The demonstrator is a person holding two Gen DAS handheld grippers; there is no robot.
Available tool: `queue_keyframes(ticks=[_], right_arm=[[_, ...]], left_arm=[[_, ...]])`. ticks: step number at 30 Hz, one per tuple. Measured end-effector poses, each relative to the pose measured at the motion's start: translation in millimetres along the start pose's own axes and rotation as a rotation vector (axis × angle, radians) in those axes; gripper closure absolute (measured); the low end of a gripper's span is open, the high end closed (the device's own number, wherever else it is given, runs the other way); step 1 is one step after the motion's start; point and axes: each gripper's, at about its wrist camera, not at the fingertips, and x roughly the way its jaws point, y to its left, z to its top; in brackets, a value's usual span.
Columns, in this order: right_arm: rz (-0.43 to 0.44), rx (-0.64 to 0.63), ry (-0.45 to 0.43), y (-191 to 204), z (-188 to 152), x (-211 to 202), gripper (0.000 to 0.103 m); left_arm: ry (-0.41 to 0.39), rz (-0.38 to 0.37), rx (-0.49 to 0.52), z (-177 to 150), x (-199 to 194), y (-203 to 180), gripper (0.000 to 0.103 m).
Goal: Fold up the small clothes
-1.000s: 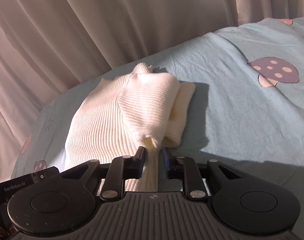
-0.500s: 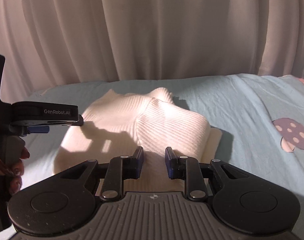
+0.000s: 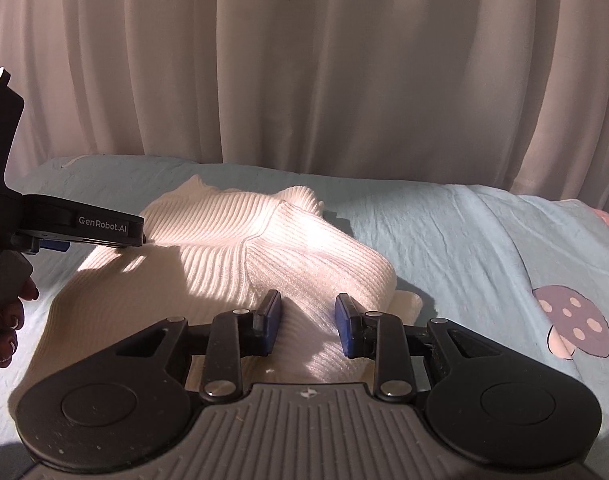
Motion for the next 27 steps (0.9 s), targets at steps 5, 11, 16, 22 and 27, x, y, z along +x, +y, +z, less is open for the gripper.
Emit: queue_keyframes(ticks=[5,11,16,22,27], right_arm=[[-0.034,-0.02,0.057,3,-3,-25,0.064],[-0.026,0.069,0.302,6,-22,-53,0.038],[-0.062,0.113,0.383,6,-42,-75,0.024],[-0.063,0.092,0.488,16,-54,-85,0.012],[-0.072,0.079,0.461,27,-41,-95,0.004]], left_arm=[[-0.023,-0.007,0.015,-8,-26,6,0.006],[-0.04,-0.037,0.057,-56,-75,7,0.006],[0.085,-0.101,0.109,-98,-95,12,0.006],[0.182,-0.109,0.068,-99,-116,30,0.006],[0.226,-0.088,0.11,-102,-131,26,0.005]])
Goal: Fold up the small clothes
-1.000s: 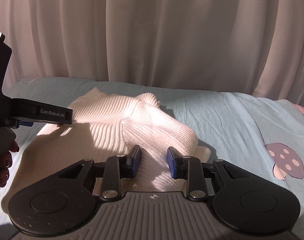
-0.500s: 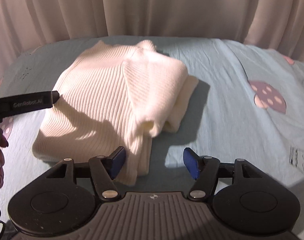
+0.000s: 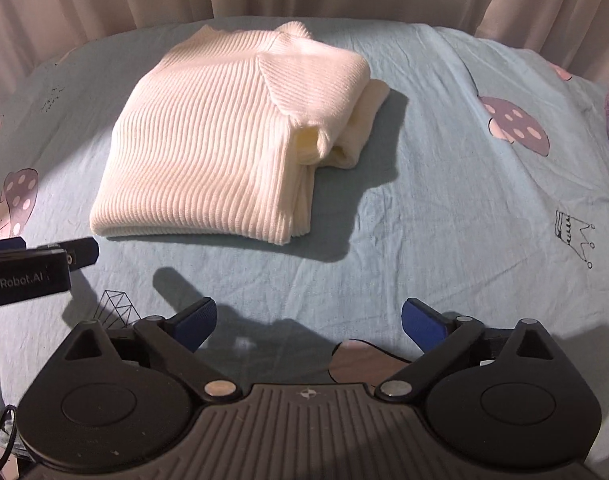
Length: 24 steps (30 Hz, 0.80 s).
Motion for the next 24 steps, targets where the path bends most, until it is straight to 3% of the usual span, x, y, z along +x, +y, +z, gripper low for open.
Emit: queue_keyframes(ticks=[6,24], right_arm=[[-0.01,0.013,-0.06,6,9,-19,0.004],[-0.063,0.028,-0.036,9,17,-19,0.004]], left_arm=[[0.052,0.053,0.054,2,-8,-8,0.005],[0.053,0.057,0.073,9,-8,-11,0.005]])
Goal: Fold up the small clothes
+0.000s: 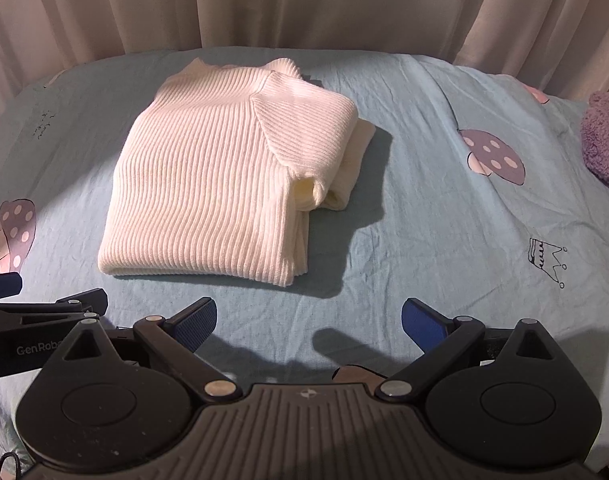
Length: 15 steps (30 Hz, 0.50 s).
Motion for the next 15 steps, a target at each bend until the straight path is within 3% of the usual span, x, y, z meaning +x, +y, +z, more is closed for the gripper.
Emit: queue_keyframes(ticks=[15], right_arm=[[-0.01,0.014,0.005,-5.6,4.5,1.2,0.004]], left_arm=[[0.007,-0.004,0.003,3.4,1.6,-4.9,0.005]])
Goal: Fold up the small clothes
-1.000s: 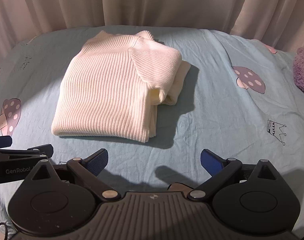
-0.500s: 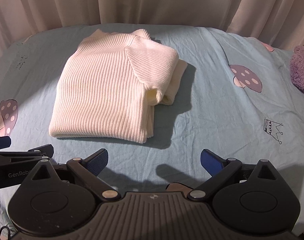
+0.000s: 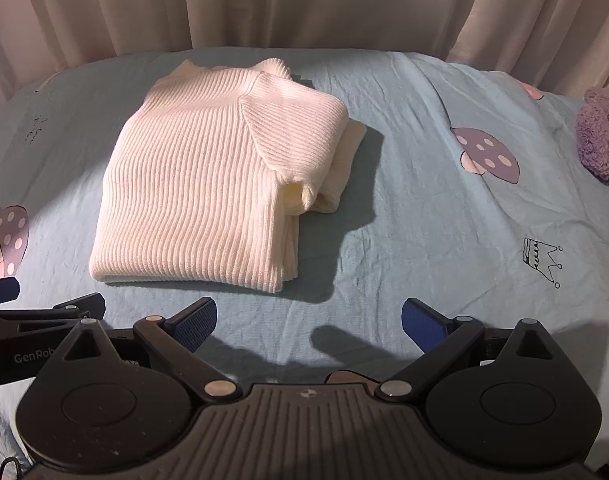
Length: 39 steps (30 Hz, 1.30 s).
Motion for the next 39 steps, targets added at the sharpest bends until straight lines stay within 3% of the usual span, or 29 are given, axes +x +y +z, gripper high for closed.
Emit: queue_keyframes(ticks=[39], right_arm=[[-0.008,0.017,-0.006,-2,-4,-12,0.004]], left_arm=[[-0.003,-0.031,0.004,-4,-13,-4,0.005]])
